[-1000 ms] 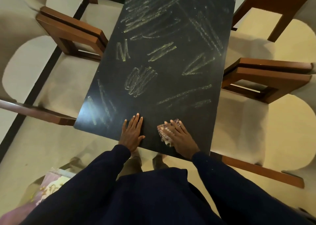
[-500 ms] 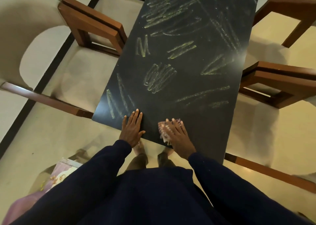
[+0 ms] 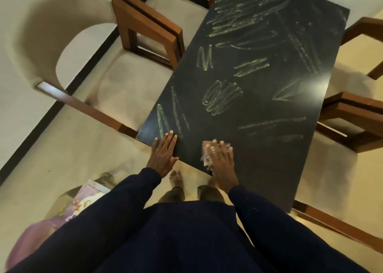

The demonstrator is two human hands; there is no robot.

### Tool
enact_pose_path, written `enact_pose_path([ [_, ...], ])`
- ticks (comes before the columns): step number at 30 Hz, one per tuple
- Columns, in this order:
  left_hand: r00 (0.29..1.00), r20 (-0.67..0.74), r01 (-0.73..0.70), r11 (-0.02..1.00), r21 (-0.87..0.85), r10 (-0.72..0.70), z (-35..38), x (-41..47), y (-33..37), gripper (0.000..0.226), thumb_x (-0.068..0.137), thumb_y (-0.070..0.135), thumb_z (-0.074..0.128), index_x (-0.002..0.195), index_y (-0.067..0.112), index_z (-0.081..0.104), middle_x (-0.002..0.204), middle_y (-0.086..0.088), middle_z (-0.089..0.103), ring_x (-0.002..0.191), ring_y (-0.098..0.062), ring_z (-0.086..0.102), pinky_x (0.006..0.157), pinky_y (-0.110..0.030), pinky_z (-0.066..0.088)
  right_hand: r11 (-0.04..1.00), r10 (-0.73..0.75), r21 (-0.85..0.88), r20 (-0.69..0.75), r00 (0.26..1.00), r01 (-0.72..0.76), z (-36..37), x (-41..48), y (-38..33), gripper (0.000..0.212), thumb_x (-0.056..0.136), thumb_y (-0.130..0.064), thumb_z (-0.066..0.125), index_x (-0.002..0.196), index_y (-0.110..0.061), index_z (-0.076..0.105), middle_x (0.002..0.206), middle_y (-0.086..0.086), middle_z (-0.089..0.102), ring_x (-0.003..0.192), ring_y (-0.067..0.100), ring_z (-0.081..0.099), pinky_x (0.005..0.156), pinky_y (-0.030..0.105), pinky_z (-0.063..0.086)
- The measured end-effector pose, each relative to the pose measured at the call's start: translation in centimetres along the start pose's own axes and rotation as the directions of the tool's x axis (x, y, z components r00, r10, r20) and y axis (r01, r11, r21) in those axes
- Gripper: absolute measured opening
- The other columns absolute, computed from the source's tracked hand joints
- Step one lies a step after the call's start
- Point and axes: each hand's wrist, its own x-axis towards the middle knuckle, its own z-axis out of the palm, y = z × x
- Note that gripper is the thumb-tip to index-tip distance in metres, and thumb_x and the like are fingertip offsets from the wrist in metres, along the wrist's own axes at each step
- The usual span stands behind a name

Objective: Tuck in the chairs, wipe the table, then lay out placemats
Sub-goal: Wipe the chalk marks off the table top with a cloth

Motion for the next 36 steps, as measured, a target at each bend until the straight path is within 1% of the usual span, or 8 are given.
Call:
enact_pose_path([
  [5,0.997,-0.042,0.062,0.998,-0.011,-0.062,-0.3,-1.1,-2.4,0.088,0.101,0.041,0.07,0.168,0.011,0.022,0.176,-0.015,0.014,0.163,-0.037,0.013,0.13,-0.064,0.011,0.932,-0.357,-0.015,0.135,0.924,0.363,-2.7,-0.2,4.3,0.082,0.099,-0.014,0.064,0.17,-0.021,0.023,0.18,0.005,0.005,0.166,0.03,-0.004,0.132,0.063,0.007],
  [12,0.989,-0.007,0.146,0.989,0.0,-0.146,0.1,-3.2,-4.2,0.085,0.106,0.045,0.06,0.17,0.015,0.013,0.178,-0.011,0.002,0.164,-0.034,0.004,0.132,-0.06,0.008,0.958,0.284,-0.015,-0.099,0.954,-0.287,-0.9,6.2,-2.4,0.097,0.084,0.0,0.07,0.169,-0.015,0.026,0.179,0.014,0.006,0.165,0.038,-0.002,0.128,0.057,-0.014],
  [15,0.99,-0.03,0.14,0.99,0.011,-0.14,0.5,-4.3,-4.8,0.081,0.107,0.045,0.057,0.169,0.015,0.016,0.177,-0.012,0.003,0.164,-0.033,0.006,0.131,-0.059,0.009,0.995,-0.076,-0.062,-0.011,0.997,0.075,1.0,7.0,-5.5,0.101,0.08,0.003,0.071,0.168,-0.02,0.028,0.179,0.011,0.008,0.165,0.035,-0.002,0.131,0.059,-0.007],
  [19,0.986,-0.119,0.119,0.993,0.019,-0.116,1.0,-5.3,-6.1,0.074,0.106,0.04,0.061,0.166,0.013,0.026,0.176,-0.014,0.015,0.162,-0.036,0.019,0.128,-0.063,0.023,0.849,-0.513,-0.073,0.124,0.85,0.523,-0.3,7.7,-3.1,0.088,0.092,-0.004,0.063,0.169,-0.023,0.024,0.179,0.006,0.011,0.166,0.03,0.0,0.132,0.06,0.004],
  [26,0.972,-0.184,0.15,0.989,0.005,-0.146,1.1,-6.1,-7.1,0.067,0.108,0.04,0.056,0.165,0.014,0.031,0.175,-0.014,0.02,0.161,-0.036,0.023,0.128,-0.06,0.02,0.983,0.184,0.046,-0.189,0.965,-0.178,-0.1,11.4,-8.8,0.095,0.079,0.005,0.067,0.165,-0.014,0.033,0.175,0.016,0.023,0.163,0.04,0.014,0.131,0.062,0.003],
  [29,0.966,-0.197,0.169,0.985,-0.018,-0.169,1.3,-6.4,-7.1,0.069,0.107,0.039,0.06,0.165,0.015,0.031,0.174,-0.015,0.022,0.16,-0.036,0.025,0.127,-0.058,0.017,0.986,-0.169,-0.012,-0.049,0.984,0.169,1.6,11.8,-11.4,0.09,0.083,0.006,0.064,0.165,-0.017,0.035,0.176,0.014,0.021,0.165,0.038,0.009,0.131,0.063,0.005],
  [32,0.959,-0.217,0.183,0.983,-0.02,-0.183,1.3,-6.8,-7.5,0.071,0.104,0.038,0.064,0.163,0.014,0.033,0.172,-0.016,0.026,0.159,-0.037,0.028,0.126,-0.058,0.019,0.797,-0.592,-0.029,0.153,0.791,0.603,1.1,12.1,-9.0,0.081,0.094,0.0,0.059,0.167,-0.021,0.032,0.178,0.008,0.019,0.166,0.032,0.003,0.133,0.06,0.004],
  [36,0.943,-0.214,0.252,0.967,-0.037,-0.254,1.7,-7.1,-8.4,0.065,0.106,0.042,0.059,0.161,0.015,0.037,0.171,-0.016,0.03,0.159,-0.038,0.029,0.126,-0.058,0.016,0.875,-0.461,-0.129,0.071,0.885,0.466,-0.8,14.0,-5.1,0.091,0.087,-0.002,0.07,0.166,-0.019,0.028,0.178,0.009,0.018,0.165,0.033,0.009,0.131,0.062,0.012],
])
